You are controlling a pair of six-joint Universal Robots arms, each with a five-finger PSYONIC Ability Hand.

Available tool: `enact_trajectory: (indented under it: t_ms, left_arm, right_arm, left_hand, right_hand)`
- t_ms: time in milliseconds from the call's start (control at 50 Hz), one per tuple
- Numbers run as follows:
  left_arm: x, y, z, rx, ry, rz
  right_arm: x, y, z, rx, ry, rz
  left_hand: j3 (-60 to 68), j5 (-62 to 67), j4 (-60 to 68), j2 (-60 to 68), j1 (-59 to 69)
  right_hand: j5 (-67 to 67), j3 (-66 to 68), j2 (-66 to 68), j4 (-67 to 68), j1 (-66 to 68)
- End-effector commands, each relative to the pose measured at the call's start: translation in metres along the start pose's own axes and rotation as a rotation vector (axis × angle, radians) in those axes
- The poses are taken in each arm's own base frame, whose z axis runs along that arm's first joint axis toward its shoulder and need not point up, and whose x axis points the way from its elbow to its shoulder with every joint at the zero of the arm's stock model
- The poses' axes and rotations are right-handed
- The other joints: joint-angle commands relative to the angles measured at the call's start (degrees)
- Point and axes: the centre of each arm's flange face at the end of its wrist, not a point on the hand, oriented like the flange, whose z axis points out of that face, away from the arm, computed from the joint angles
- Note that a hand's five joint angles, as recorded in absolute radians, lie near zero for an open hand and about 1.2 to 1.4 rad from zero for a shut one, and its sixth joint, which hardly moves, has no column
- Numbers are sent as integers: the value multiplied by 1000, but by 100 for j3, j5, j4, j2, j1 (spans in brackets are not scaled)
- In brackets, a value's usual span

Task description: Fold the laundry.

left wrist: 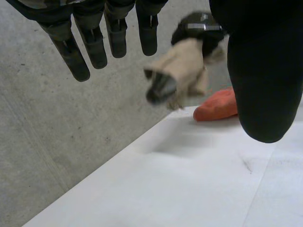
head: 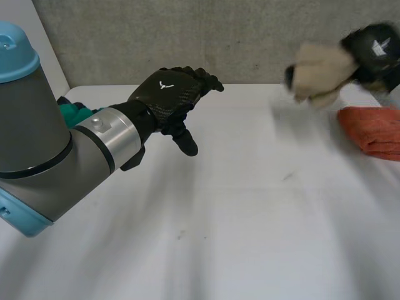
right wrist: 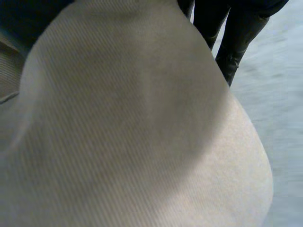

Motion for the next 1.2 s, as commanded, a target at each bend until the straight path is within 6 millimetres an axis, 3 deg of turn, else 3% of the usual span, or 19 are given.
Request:
enact_trajectory:
  t_ms: [20, 140, 240, 400, 460, 560, 580, 600, 620, 680, 760, 840, 980, 1060, 1080, 1200]
  left_arm:
    - [0, -1, 0, 4, 0, 0]
    - [1, -1, -1, 4, 3, 0]
    - [2, 0, -1, 1, 4, -1]
    - [3, 5, -2, -13, 7, -4]
    - [3, 4, -2, -12, 7, -5]
    - [4, 3, -3, -9, 8, -8]
    - [4, 2, -3, -6, 8, -14]
    - [4, 2, -3, -5, 7, -16]
    - [4, 1, -4, -3, 7, -19]
    - [4, -2, -5, 5, 9, -29]
    - [5, -2, -6, 6, 9, -33]
    - [5, -5, -7, 12, 11, -31]
    - [7, -11, -10, 30, 15, -27]
    - [8, -12, -11, 34, 18, -26]
    - [9, -13, -11, 35, 19, -25]
    - [9, -18, -14, 50, 22, -44]
  right_arm:
    - [87, 16, 2, 184, 82, 114]
    - [104, 62, -18, 131, 35, 93]
    - [108, 114, -43, 69, 2, 101]
    - [100, 178, -86, -33, -34, 159]
    - [94, 188, -96, -58, -49, 173]
    - [103, 198, -119, -101, -23, 191]
    - [103, 198, -120, -104, -21, 194]
    - [103, 197, -121, -110, -20, 203]
    - [105, 194, -122, -118, -3, 209]
    - [109, 183, -124, -128, 18, 212]
    - [138, 153, -143, -167, 105, 217]
    - [151, 136, -160, -211, 153, 247]
    - [183, 126, -206, -323, 262, 160]
    - [214, 123, -233, -436, 415, -11]
    - [230, 115, -239, -488, 496, -118]
    - [273, 74, -241, -632, 762, -475]
  left_hand:
    - [-70, 11, -63, -40, -171]
    - [-70, 11, -63, -40, -171]
    - [-53, 28, -46, -23, -154]
    - [-36, 45, -30, -7, -138]
    - [-36, 45, -30, -7, -138]
    - [-36, 45, -30, -7, -138]
    - [-36, 45, -30, -7, -138]
    - [-36, 45, -30, -7, -138]
    - [-36, 45, -30, -7, -138]
    - [-36, 45, -30, -7, -138]
    - [-36, 45, -30, -7, -138]
    - [-36, 45, -30, -7, -138]
    - [-36, 45, -30, -7, -138]
    - [-53, 28, -46, -23, -154]
    - [-53, 28, -46, -23, -154]
    - [-53, 28, -46, -23, -154]
  right_hand:
    - [2011, 1462, 1259, 1262, 2705]
    - [2011, 1462, 1259, 1262, 2705]
    - [2011, 1462, 1259, 1262, 2705]
    - [2011, 1462, 1259, 1262, 2705]
    - [2011, 1462, 1259, 1262, 2705]
    - [2011, 1462, 1259, 1262, 2705]
    - [1117, 568, 365, 368, 1812]
    - [-623, -1173, -1375, -1373, 71]
    - [-4989, -5538, -5741, -5738, -4295]
    - [-4989, -5538, -5741, -5738, -4295]
    - [-4989, -5538, -5741, -5738, -4295]
    - [-4989, -5538, -5741, -5738, -4295]
    - [-4989, -5538, -5741, -5738, -4295]
    - [-4989, -5538, -5741, -5738, -4295]
    - [-4989, -5538, -5741, -5738, -4295]
    - [-4989, -5538, -5741, -5738, -4295]
